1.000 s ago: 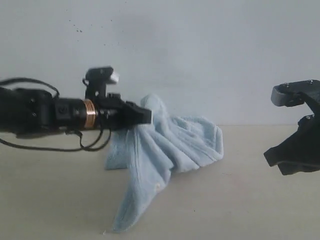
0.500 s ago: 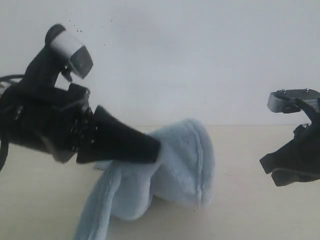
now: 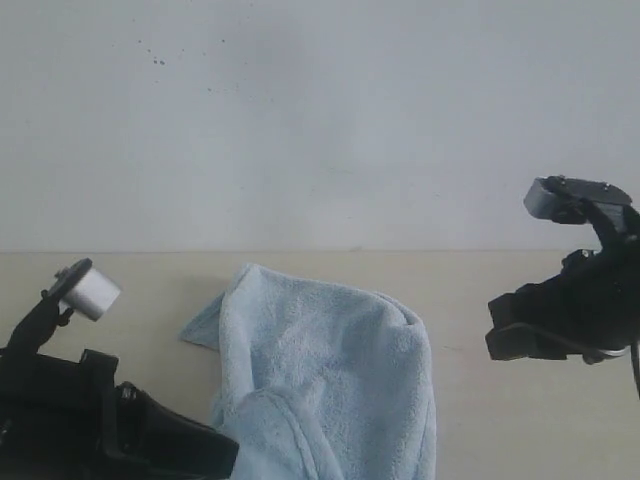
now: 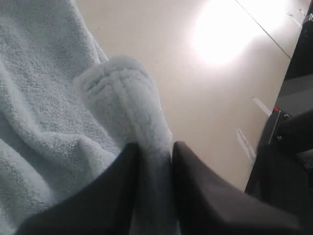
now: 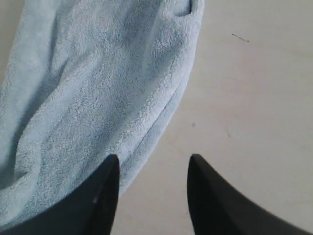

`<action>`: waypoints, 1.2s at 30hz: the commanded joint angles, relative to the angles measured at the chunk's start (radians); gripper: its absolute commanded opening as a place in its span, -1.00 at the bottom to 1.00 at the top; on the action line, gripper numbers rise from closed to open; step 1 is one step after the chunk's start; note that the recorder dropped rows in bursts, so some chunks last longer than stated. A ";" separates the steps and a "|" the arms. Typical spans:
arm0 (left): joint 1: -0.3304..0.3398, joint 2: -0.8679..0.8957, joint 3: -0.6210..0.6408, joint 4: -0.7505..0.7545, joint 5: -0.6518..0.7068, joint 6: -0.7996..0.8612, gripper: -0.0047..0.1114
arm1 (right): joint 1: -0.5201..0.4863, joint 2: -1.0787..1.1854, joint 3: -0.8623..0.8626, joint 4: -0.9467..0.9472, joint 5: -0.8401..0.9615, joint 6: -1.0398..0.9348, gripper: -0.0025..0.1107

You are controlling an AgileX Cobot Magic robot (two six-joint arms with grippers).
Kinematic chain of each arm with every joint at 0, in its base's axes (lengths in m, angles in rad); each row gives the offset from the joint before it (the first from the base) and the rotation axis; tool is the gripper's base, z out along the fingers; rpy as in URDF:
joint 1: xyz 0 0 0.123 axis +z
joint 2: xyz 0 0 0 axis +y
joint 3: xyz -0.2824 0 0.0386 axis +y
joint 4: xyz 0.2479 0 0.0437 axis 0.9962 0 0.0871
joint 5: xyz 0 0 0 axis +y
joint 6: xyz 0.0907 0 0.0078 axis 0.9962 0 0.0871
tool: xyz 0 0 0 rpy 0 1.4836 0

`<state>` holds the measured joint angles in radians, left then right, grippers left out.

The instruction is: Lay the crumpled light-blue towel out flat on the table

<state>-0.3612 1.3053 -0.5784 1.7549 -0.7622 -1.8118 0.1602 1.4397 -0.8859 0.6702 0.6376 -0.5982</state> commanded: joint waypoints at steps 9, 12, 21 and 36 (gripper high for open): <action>0.002 0.009 -0.005 -0.011 0.063 0.027 -0.13 | 0.001 0.297 -0.110 0.192 0.118 -0.117 -0.19; -0.005 0.011 -0.003 -0.011 0.086 0.027 -0.11 | 0.001 0.321 -0.153 0.192 0.077 -0.142 -0.19; -0.161 0.132 -0.003 -0.011 0.299 0.267 0.22 | 0.001 0.497 -0.287 0.214 0.046 -0.172 0.19; -0.161 0.283 -0.004 -0.121 0.064 0.468 0.06 | 0.123 0.687 -0.463 0.264 0.004 -0.282 -0.49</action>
<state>-0.5184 1.5666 -0.5802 1.6479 -0.6793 -1.3901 0.2739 2.1273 -1.3388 0.9363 0.6578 -0.8582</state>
